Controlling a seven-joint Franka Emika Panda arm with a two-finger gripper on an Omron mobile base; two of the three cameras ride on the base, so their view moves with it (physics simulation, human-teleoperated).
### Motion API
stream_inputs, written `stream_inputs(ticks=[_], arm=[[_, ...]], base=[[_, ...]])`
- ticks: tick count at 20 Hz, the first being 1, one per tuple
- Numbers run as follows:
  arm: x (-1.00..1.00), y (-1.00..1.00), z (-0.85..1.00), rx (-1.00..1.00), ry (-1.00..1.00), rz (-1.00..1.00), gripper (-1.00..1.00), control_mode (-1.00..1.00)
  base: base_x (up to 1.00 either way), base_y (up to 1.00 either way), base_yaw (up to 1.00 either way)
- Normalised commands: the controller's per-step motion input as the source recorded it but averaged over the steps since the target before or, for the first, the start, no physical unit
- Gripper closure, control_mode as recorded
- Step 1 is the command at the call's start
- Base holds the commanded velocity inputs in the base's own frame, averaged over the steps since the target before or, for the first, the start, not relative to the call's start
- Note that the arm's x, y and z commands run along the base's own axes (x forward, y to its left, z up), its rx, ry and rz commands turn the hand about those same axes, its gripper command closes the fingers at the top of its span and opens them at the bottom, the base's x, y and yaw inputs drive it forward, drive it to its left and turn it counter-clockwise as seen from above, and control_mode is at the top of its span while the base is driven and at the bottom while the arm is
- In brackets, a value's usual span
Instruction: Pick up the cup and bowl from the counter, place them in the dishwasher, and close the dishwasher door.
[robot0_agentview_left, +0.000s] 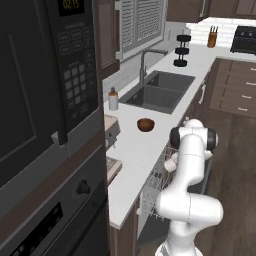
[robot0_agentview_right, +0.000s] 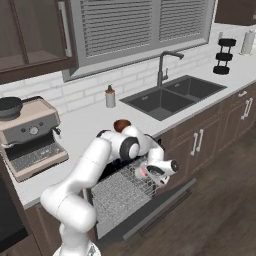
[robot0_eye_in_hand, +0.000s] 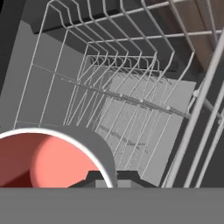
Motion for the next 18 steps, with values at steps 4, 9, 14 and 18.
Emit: stream_inputs(ticks=[4, 9, 14, 18], arm=[[0.14, 0.09, -0.40, 0.00, 0.00, 0.00, 1.00, -1.00], [0.15, 0.03, -0.37, 0.00, 0.00, 0.00, 1.00, -1.00], [0.06, 0.00, -0.37, 0.00, 0.00, 0.00, 1.00, -1.00], [-0.11, 0.00, -0.26, -0.03, 0.00, 0.00, -1.00, -1.00]], base=[[0.00, 0.00, 0.00], [0.00, 0.00, 0.00], [0.00, 0.00, 0.00], [0.00, 0.00, 0.00]])
